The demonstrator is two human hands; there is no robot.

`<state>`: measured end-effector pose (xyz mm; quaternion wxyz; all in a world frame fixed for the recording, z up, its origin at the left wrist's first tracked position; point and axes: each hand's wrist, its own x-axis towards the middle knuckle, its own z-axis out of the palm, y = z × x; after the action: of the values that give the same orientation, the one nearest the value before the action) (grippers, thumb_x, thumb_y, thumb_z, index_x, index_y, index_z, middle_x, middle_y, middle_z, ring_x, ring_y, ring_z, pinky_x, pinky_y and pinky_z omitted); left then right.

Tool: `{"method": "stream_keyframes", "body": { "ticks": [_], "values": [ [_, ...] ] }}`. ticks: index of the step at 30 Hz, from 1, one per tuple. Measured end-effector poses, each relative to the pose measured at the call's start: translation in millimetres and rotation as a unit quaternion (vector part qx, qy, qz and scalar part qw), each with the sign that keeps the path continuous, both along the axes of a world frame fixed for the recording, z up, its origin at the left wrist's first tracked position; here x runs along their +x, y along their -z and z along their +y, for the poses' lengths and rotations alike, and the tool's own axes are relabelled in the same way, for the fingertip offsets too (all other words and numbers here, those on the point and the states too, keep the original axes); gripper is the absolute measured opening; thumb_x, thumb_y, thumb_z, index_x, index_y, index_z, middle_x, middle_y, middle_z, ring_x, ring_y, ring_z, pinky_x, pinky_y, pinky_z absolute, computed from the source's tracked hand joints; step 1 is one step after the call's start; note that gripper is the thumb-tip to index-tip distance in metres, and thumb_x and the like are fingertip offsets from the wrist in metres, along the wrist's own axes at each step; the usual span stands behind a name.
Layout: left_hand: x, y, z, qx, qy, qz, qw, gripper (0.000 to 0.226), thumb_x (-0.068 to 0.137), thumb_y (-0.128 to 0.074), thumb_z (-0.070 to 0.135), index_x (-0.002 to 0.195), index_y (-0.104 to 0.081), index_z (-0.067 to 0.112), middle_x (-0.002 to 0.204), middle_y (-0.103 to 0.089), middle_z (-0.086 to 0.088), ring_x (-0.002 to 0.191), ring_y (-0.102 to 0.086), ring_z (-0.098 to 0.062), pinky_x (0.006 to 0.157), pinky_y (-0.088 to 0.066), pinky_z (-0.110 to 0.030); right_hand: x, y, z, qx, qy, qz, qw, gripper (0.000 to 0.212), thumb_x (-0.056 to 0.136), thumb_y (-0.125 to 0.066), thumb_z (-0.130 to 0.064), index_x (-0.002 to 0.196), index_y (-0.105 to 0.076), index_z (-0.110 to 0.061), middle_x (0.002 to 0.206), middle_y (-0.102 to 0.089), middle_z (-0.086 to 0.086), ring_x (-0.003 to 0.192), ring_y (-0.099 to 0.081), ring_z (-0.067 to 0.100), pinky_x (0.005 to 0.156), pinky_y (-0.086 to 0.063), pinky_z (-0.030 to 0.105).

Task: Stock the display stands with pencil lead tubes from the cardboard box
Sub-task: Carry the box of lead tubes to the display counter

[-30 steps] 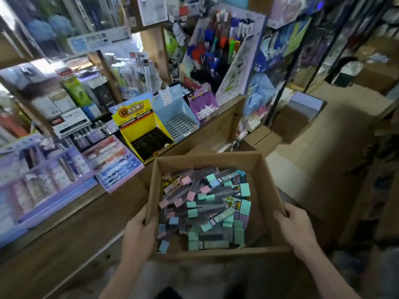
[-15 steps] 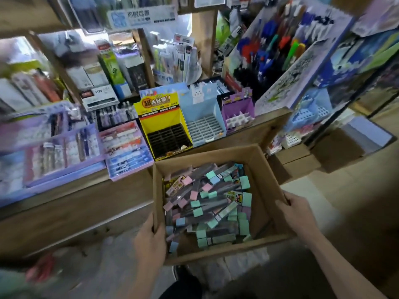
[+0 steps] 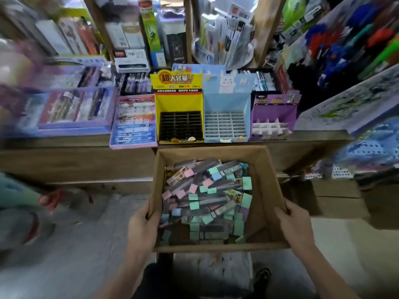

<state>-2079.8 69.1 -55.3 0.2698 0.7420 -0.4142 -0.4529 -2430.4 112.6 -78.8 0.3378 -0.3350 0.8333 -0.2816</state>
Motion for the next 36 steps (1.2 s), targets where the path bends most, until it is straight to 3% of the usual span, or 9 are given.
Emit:
{"method": "stream_keyframes", "body": {
  "ticks": [5,8,10,14,20,25,27,31,36],
  "values": [
    [-17.7,5.7,-8.7,-0.022,0.004,-0.013,1.000,0.038,0.101,-0.056,0.009,0.097,-0.069,0.045,0.089,-0.071,0.036,0.084,-0.066,0.017,0.056,-0.047,-0.007,-18.7,17.1,-20.0,0.008,-0.023,-0.029,0.999,0.021,0.100,-0.059,-0.010,0.084,-0.069,-0.018,0.071,-0.066,0.003,0.060,-0.062,0.002,0.053,-0.040,0.026],
    [-19.1,13.6,-18.0,-0.027,0.005,-0.010,1.000,0.038,0.102,-0.057,0.010,0.100,-0.070,0.045,0.089,-0.073,0.033,0.084,-0.067,0.015,0.057,-0.047,-0.001,-19.7,24.8,-30.7,0.011,-0.019,-0.027,0.999,0.023,0.100,-0.059,-0.009,0.080,-0.066,-0.017,0.064,-0.062,0.001,0.054,-0.059,0.001,0.051,-0.041,0.027],
    [-17.3,19.6,-25.2,-0.025,0.009,-0.012,1.000,0.036,0.103,-0.056,0.011,0.100,-0.069,0.045,0.089,-0.073,0.031,0.082,-0.069,0.011,0.056,-0.051,-0.008,-17.0,31.4,-35.4,0.006,-0.009,-0.021,1.000,0.024,0.099,-0.061,-0.010,0.078,-0.065,-0.020,0.062,-0.060,-0.003,0.053,-0.058,0.005,0.052,-0.040,0.028],
    [-13.7,27.3,-39.7,-0.020,0.014,-0.023,0.999,0.041,0.103,-0.055,0.010,0.098,-0.065,0.049,0.086,-0.072,0.034,0.079,-0.068,0.012,0.054,-0.049,-0.011,-11.4,41.7,-41.9,0.013,-0.005,-0.014,1.000,0.019,0.100,-0.062,-0.016,0.083,-0.067,-0.021,0.070,-0.066,-0.006,0.066,-0.062,0.008,0.055,-0.039,0.024],
    [-10.5,45.4,-49.1,-0.007,0.013,-0.004,1.000,0.034,0.104,-0.055,0.011,0.116,-0.067,0.041,0.103,-0.074,0.003,0.088,-0.071,-0.003,0.058,-0.054,-0.012,-6.1,44.5,-46.9,0.006,0.026,-0.017,1.000,0.011,0.100,-0.061,-0.011,0.100,-0.067,-0.020,0.082,-0.065,-0.007,0.076,-0.057,0.004,0.062,-0.039,0.022],
    [-11.3,48.2,-53.3,0.013,0.016,-0.022,1.000,0.048,0.102,-0.055,0.011,0.111,-0.052,0.058,0.088,-0.072,0.027,0.085,-0.067,0.014,0.051,-0.049,-0.008,-5.8,47.6,-51.4,0.039,0.028,0.009,0.999,0.023,0.098,-0.061,-0.008,0.119,-0.070,-0.014,0.103,-0.069,0.010,0.093,-0.060,0.024,0.085,-0.046,0.039],
    [-8.8,56.1,-55.6,0.022,0.014,-0.009,1.000,0.046,0.102,-0.055,0.010,0.117,-0.057,0.053,0.092,-0.070,0.030,0.084,-0.067,0.015,0.051,-0.051,-0.007,-3.2,47.3,-54.3,0.062,0.017,0.028,0.998,0.029,0.099,-0.060,-0.008,0.127,-0.065,-0.010,0.109,-0.067,0.011,0.100,-0.059,0.029,0.088,-0.045,0.040],
    [-3.1,67.8,-62.6,0.062,0.018,0.003,0.998,0.041,0.104,-0.053,0.015,0.139,-0.052,0.036,0.093,-0.070,0.013,0.080,-0.068,-0.002,0.058,-0.049,-0.015,1.0,39.9,-63.4,0.117,-0.013,0.063,0.991,0.026,0.103,-0.057,-0.015,0.128,-0.061,-0.008,0.110,-0.063,0.011,0.104,-0.061,0.034,0.090,-0.046,0.042],
    [-3.5,72.0,-95.9,0.089,0.032,0.056,0.994,0.025,0.106,-0.051,0.025,0.131,-0.052,0.024,0.091,-0.071,0.007,0.069,-0.070,-0.004,0.053,-0.052,-0.018,-3.6,41.3,-92.3,0.120,-0.039,0.063,0.990,0.013,0.106,-0.051,-0.030,0.101,-0.057,-0.019,0.090,-0.062,0.004,0.086,-0.061,0.025,0.078,-0.046,0.038]
  ]
}}
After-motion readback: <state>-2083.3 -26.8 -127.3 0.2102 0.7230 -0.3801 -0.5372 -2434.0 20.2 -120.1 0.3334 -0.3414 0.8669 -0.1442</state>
